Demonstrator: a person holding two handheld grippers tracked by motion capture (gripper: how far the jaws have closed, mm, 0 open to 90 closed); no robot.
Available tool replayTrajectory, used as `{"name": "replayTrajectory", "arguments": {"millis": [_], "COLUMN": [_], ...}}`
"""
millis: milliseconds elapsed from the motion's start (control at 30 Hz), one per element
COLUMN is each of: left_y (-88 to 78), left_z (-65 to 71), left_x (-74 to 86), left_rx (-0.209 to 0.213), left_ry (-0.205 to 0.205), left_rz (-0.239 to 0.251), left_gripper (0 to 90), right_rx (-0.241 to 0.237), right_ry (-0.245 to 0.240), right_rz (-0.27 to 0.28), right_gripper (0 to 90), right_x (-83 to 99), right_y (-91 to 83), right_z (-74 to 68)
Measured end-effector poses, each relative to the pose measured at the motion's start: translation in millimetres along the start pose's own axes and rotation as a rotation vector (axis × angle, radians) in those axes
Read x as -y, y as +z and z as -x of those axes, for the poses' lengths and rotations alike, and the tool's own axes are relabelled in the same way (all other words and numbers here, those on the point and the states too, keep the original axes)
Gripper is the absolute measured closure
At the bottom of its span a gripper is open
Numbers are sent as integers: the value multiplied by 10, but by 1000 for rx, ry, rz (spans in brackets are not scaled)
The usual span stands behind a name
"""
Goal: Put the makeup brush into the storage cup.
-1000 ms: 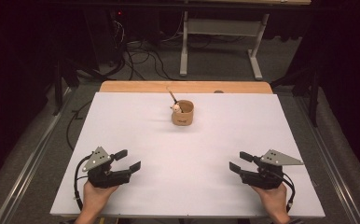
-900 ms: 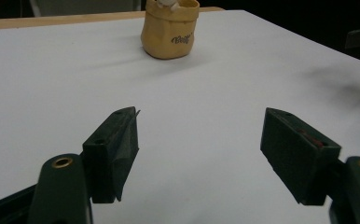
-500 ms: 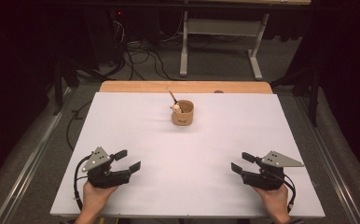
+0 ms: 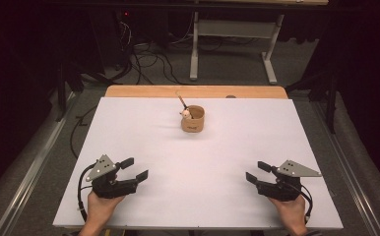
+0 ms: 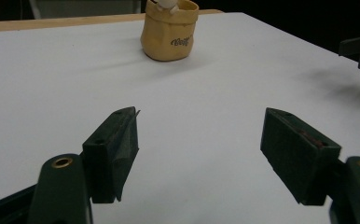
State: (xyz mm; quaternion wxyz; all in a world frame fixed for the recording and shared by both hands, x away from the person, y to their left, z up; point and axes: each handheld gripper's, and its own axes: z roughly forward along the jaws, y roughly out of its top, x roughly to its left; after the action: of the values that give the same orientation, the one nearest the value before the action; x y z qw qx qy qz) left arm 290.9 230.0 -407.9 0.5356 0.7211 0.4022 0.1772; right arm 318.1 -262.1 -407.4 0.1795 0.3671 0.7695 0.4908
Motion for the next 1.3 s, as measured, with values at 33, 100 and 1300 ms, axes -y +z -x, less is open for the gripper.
{"name": "replayTrajectory", "arguments": {"millis": [33,100,1300], "left_y": [-1,-2,-22], "left_z": [0,2,-6], "left_x": [0,-1,-9], "left_rx": [0,1,-1], "left_ry": [0,0,0], "left_rz": [0,2,15], "left_gripper": [282,283,282], "right_rx": [3,10,70], "right_ry": [6,12,34], "right_rz": [-1,0,-11], "right_gripper": [382,382,360], "right_x": [4,9,30], "right_y": [1,-1,13], "right_z": [7,24,91]}}
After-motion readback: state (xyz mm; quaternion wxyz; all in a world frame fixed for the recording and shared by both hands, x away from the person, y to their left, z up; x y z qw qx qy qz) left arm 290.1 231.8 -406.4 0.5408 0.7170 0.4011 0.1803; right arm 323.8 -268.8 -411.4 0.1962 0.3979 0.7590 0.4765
